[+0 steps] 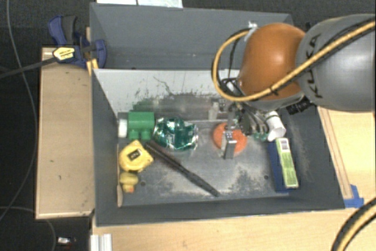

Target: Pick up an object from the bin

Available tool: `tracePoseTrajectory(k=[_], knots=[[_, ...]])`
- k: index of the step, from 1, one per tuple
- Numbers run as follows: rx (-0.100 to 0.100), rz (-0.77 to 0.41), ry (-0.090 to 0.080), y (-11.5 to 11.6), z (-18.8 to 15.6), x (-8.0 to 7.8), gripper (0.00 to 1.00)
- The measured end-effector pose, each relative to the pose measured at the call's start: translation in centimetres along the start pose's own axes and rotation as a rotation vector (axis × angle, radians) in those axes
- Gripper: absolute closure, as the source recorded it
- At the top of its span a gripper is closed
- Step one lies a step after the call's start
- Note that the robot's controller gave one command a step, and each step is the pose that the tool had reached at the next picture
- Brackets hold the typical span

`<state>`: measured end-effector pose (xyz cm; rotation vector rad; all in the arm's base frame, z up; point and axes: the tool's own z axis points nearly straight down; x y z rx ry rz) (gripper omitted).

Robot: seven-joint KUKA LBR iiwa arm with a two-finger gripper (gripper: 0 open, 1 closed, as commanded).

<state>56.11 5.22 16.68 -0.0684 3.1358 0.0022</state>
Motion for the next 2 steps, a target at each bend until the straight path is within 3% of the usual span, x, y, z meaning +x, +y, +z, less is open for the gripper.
tracePoseTrajectory(k=[1,2], knots=[[0.000,-0.055,-0.004,2.7,0.7,-0.8,0.00],[0.001,-0.271,-0.003,3.1,4.7,-2.0,0.00]])
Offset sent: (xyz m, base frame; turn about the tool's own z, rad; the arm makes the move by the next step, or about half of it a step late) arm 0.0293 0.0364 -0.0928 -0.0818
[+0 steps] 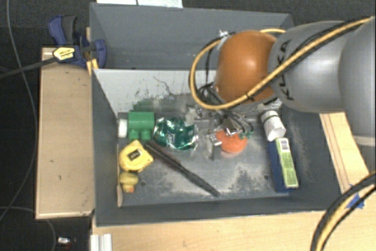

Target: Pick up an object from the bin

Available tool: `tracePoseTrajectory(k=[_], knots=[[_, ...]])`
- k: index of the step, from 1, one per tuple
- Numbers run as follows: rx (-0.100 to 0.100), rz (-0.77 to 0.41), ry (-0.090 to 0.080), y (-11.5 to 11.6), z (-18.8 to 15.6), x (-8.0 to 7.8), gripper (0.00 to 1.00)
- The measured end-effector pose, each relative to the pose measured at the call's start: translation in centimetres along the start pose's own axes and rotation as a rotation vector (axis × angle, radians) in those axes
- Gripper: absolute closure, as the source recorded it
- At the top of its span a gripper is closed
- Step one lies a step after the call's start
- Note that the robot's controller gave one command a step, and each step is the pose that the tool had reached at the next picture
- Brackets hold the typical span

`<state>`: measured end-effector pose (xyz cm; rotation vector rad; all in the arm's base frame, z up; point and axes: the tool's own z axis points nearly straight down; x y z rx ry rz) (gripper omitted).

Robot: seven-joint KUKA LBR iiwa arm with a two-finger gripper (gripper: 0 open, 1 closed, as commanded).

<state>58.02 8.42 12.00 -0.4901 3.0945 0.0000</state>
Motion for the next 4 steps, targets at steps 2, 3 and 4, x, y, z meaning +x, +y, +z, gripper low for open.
tracePoseTrajectory(k=[2,3,4], knots=[[0.001,0.279,-0.012,3.9,4.4,1.2,1.00],[0.001,0.279,-0.012,3.9,4.4,1.2,1.00],[0.000,0.280,-0.012,4.0,4.4,1.2,1.00]])
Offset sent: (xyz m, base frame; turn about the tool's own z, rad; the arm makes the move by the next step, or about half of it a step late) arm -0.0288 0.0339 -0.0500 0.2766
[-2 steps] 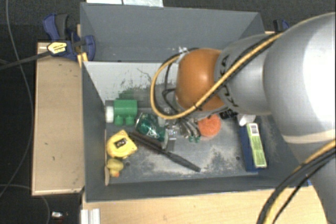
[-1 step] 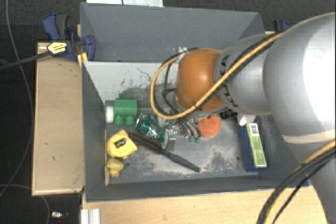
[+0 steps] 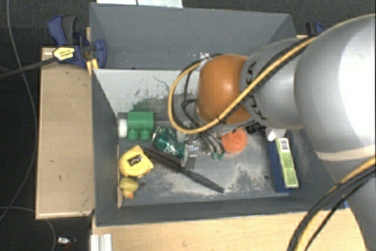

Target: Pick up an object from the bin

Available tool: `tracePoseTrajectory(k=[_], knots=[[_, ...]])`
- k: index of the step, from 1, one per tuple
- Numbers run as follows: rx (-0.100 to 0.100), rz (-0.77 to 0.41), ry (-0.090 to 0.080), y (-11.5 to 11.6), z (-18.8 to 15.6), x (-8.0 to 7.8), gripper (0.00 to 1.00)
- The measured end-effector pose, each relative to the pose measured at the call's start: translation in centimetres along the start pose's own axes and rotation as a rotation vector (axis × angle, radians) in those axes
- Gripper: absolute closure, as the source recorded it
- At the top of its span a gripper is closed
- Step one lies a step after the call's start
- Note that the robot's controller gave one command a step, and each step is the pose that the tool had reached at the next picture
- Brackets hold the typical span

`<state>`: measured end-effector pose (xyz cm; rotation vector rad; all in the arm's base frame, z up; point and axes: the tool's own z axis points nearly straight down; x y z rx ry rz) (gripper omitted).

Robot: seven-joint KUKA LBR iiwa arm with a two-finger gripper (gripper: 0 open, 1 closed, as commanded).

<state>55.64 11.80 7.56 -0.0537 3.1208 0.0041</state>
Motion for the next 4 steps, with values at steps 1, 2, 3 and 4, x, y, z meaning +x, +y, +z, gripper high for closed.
tracePoseTrajectory(k=[1,2,3,4], knots=[[0.000,0.000,0.000,0.0,0.0,0.0,1.00],[0.000,0.000,0.000,0.0,0.0,0.0,1.00],[-0.001,0.007,-0.002,-0.9,-11.0,0.0,1.00],[-0.001,0.007,-0.002,-0.9,-11.0,0.0,1.00]])
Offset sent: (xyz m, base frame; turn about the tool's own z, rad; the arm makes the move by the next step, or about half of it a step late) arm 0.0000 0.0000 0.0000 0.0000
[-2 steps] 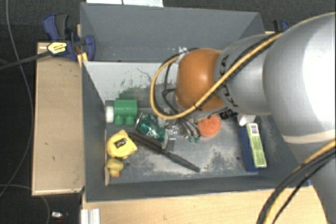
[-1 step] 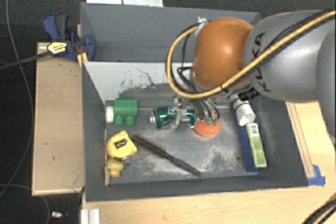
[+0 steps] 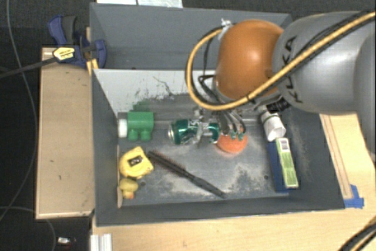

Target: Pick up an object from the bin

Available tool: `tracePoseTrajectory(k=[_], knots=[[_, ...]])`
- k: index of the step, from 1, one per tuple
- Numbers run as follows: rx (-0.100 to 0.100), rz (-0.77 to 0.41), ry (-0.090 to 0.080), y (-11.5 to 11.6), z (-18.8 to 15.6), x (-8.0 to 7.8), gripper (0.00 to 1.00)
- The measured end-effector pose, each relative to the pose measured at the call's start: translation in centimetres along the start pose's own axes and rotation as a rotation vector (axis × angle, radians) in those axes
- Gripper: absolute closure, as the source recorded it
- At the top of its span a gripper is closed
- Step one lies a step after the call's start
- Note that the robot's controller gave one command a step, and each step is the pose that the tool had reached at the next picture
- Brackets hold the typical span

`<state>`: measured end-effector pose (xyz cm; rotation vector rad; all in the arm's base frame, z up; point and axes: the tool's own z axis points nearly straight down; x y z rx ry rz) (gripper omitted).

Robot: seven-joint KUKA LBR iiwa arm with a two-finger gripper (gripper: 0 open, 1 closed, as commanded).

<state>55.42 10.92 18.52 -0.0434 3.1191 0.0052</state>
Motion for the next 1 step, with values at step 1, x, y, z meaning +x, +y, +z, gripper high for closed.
tracePoseTrajectory(k=[1], knots=[[0.000,-0.003,0.003,-0.55,-6.34,0.33,1.00]])
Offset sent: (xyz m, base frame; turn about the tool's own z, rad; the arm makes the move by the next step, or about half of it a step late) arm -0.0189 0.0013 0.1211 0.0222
